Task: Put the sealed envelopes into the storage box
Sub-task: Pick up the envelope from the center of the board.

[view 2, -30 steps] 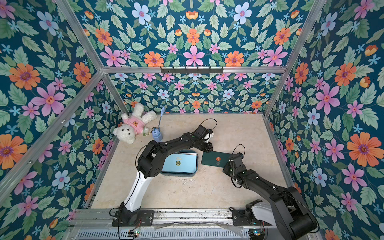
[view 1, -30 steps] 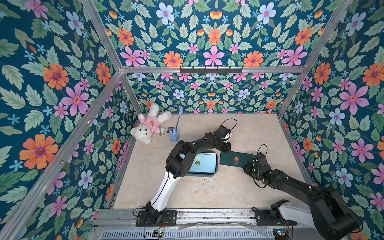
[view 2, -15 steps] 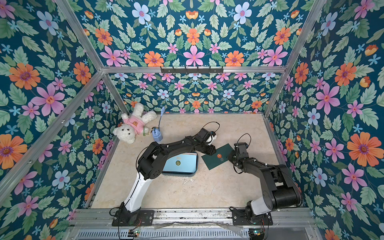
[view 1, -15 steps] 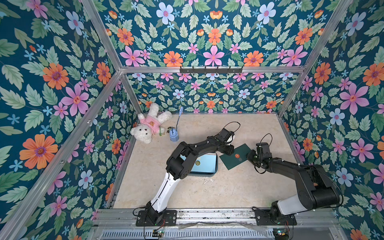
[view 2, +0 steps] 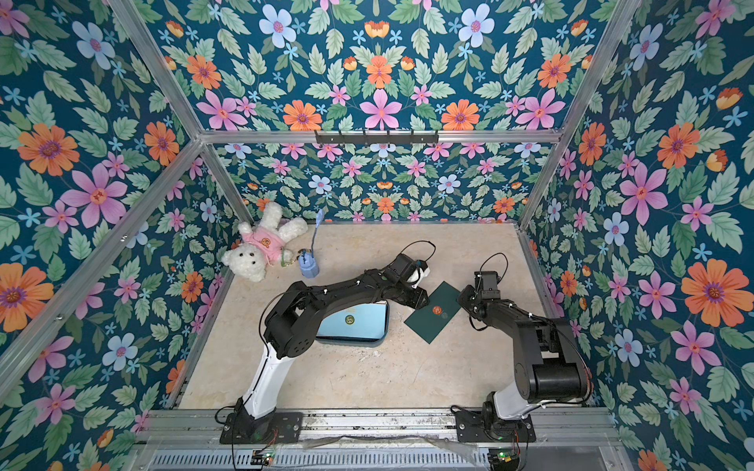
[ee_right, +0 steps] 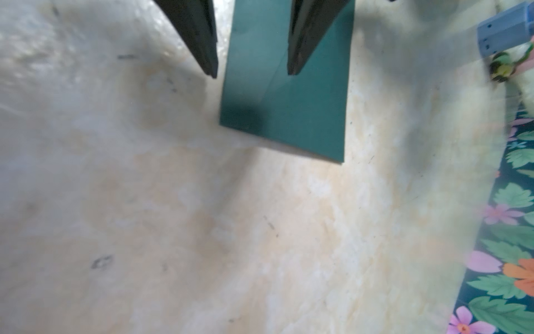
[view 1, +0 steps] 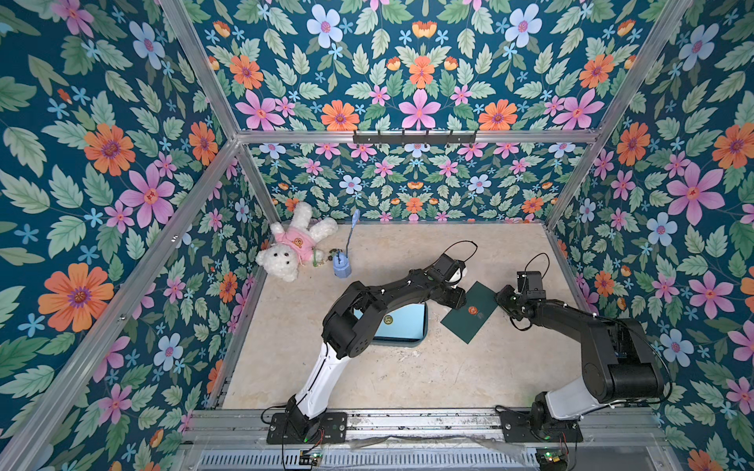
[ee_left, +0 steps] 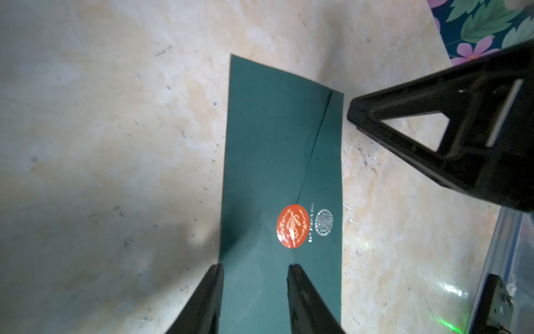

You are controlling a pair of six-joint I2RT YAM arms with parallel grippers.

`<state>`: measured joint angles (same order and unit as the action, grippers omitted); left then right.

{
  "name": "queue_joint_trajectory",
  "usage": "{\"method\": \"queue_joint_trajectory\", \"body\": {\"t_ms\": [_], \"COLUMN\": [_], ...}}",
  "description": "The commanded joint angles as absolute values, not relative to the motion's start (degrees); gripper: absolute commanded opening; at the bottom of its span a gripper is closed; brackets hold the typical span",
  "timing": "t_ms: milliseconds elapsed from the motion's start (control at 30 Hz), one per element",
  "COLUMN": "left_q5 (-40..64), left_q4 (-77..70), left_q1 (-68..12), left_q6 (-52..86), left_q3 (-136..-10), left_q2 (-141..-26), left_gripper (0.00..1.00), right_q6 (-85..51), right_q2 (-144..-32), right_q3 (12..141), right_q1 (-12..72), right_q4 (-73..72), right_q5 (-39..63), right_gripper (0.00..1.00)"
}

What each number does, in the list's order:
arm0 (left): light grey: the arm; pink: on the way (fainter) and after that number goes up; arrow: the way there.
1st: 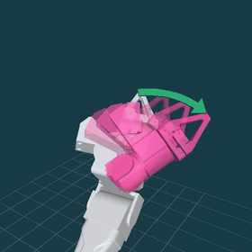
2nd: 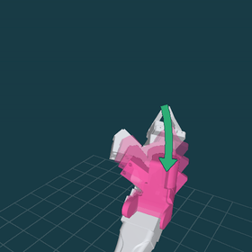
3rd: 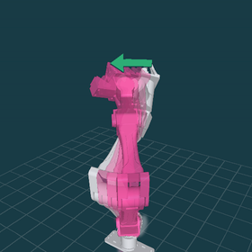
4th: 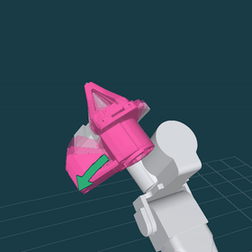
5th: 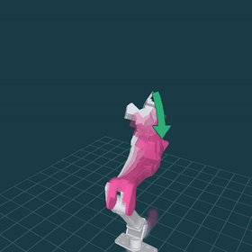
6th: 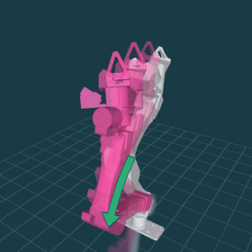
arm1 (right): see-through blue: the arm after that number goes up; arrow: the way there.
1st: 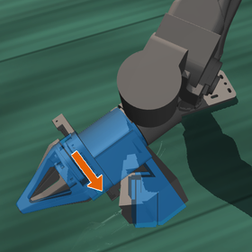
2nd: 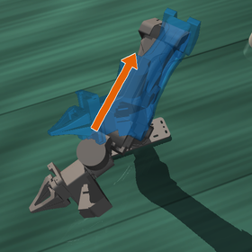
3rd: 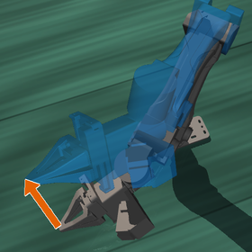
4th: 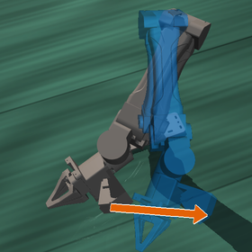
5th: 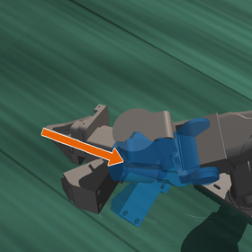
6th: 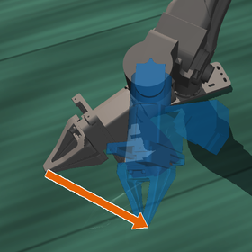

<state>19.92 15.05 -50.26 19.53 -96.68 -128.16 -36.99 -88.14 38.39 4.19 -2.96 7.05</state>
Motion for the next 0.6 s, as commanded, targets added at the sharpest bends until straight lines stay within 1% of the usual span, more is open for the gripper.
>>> {"method": "queue_joint_trajectory", "body": {"t_ms": [0, 133, 300, 567], "left_q5": [18.9, 19.1, 16.8, 16.2], "left_q4": [14.5, 15.7, 18.1, 18.4], "left_q1": [-50.6, -51.1, -51.1, -51.1], "left_q6": [19.9, 18.8, 17.9, 18.0], "left_q3": [-99.1, -103.5, -108.6, -107.7], "left_q2": [-129.9, -133.7, -137.7, -139.0], "left_gripper": [0.41, 0.39, 0.33, 0.31], "right_q6": [-36.1, -36.5, -36.4, -35.8], "right_q2": [-88.4, -88.9, -90.9, -93.2], "right_q3": [38.4, 37.6, 38.0, 37.4], "right_q1": [4.1, 3.9, 2.8, 2.1], "right_q4": [-1.4, -2.9, -3.5, -5.9], "right_q5": [5.7, 5.1, 4.1, 7.8], "right_gripper": [0.45, 0.45, 0.45, 0.45]}}
